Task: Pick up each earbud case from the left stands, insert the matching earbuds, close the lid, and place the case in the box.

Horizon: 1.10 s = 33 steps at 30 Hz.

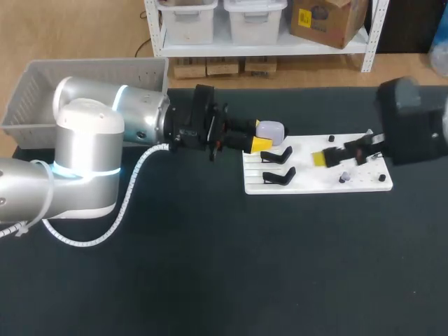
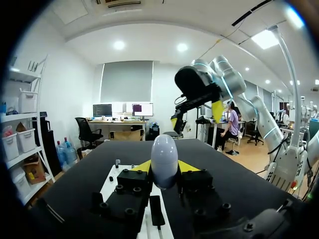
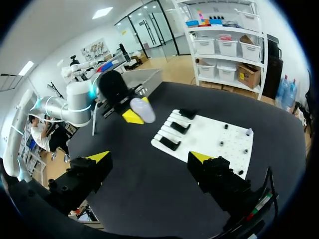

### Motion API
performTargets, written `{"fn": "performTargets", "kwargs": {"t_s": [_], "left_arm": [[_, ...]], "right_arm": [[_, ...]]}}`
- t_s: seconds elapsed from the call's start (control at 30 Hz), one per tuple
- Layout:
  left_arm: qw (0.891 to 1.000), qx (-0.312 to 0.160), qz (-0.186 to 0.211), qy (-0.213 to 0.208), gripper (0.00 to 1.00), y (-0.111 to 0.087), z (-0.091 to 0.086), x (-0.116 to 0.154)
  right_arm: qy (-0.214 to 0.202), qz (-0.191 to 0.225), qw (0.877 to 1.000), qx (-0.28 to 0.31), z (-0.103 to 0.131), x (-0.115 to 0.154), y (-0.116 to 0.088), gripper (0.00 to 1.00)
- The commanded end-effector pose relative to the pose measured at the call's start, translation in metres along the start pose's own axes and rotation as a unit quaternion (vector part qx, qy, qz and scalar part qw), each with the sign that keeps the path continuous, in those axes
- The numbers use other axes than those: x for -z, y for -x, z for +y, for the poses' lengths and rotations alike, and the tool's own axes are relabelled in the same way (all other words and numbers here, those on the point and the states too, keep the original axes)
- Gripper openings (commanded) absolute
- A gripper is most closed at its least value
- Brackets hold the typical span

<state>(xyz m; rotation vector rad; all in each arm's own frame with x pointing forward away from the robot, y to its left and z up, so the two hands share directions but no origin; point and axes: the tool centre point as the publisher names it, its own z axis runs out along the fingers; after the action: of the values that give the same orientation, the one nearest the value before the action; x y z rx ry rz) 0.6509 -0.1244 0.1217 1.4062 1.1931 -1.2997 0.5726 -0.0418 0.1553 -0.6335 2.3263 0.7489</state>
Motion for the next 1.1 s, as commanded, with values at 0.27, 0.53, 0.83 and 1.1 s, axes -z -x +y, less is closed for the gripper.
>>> {"fn": "performTargets", "kwargs": {"t_s": [0.27,0.53,0.83,1.1], "left_arm": [[1.0,-0.001,-0.002,0.002,0.0,-0.001,-0.001,0.0],[1.0,-0.001,-0.002,0.002,0.0,-0.001,-0.001,0.0],[1.0,-0.001,-0.002,0.002,0.0,-0.001,-0.001,0.0],[1.0,-0.001,-0.002,0.002,0.0,-0.001,-0.001,0.0]], "right_arm": [[-0.029,0.013,1.0,0.001,0.018,-0.047,0.023,1.0],[-0.032,0.014,0.999,-0.012,0.007,-0.06,0.031,1.0],[-0.027,0.014,0.999,-0.018,0.001,-0.071,0.039,1.0],[-0.026,0.014,0.999,-0.024,-0.009,-0.074,0.043,1.0]]}}
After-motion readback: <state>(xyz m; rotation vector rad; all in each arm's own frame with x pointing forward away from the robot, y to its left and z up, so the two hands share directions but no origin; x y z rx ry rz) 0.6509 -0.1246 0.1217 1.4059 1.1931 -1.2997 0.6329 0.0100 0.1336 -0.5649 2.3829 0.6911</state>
